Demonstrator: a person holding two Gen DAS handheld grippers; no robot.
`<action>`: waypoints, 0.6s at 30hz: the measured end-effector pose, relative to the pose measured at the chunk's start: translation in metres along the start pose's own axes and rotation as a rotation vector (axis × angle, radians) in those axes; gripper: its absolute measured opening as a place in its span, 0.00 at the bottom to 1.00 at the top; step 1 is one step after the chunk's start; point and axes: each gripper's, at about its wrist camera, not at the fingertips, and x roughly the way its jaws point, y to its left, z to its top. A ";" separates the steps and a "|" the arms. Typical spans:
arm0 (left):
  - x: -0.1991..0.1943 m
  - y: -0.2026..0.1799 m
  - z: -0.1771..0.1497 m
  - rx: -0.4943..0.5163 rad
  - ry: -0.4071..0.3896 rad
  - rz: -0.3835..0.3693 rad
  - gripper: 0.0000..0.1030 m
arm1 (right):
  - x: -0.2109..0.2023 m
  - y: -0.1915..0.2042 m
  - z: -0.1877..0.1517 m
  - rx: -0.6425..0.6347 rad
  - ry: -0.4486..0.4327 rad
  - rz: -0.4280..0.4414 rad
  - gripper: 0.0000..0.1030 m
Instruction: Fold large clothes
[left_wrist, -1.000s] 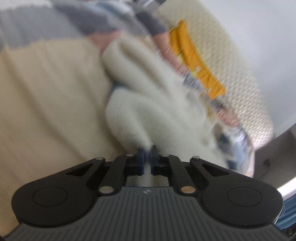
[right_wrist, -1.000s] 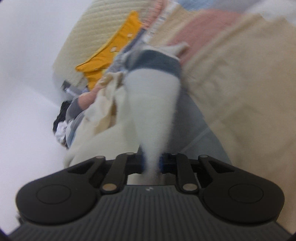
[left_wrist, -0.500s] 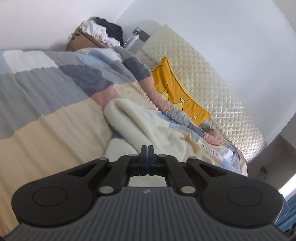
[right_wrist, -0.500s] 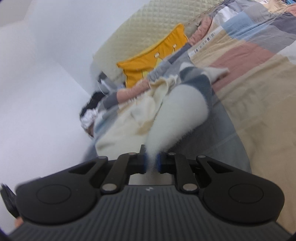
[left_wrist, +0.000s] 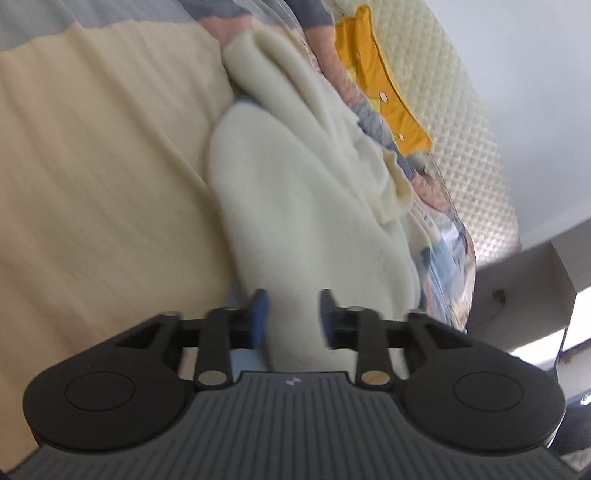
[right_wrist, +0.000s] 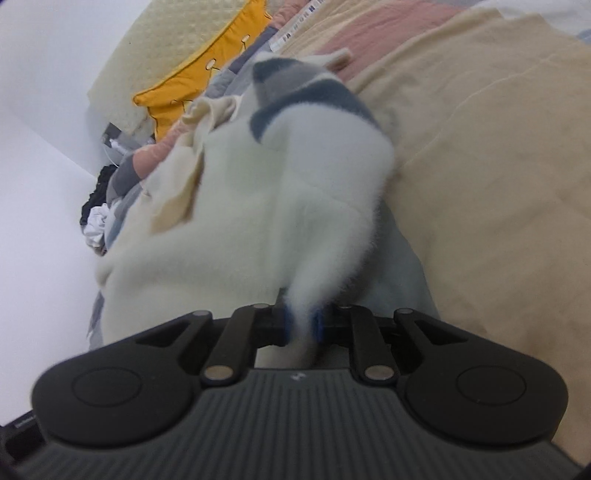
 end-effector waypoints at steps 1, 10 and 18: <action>0.001 0.000 -0.001 0.003 0.004 -0.005 0.43 | -0.003 0.001 -0.001 -0.005 -0.002 -0.001 0.18; 0.015 0.007 -0.009 -0.071 0.058 -0.006 0.51 | -0.034 -0.007 -0.010 0.154 0.031 0.072 0.74; 0.041 0.016 -0.004 -0.127 0.099 -0.040 0.55 | -0.010 0.015 -0.023 0.107 0.118 0.166 0.73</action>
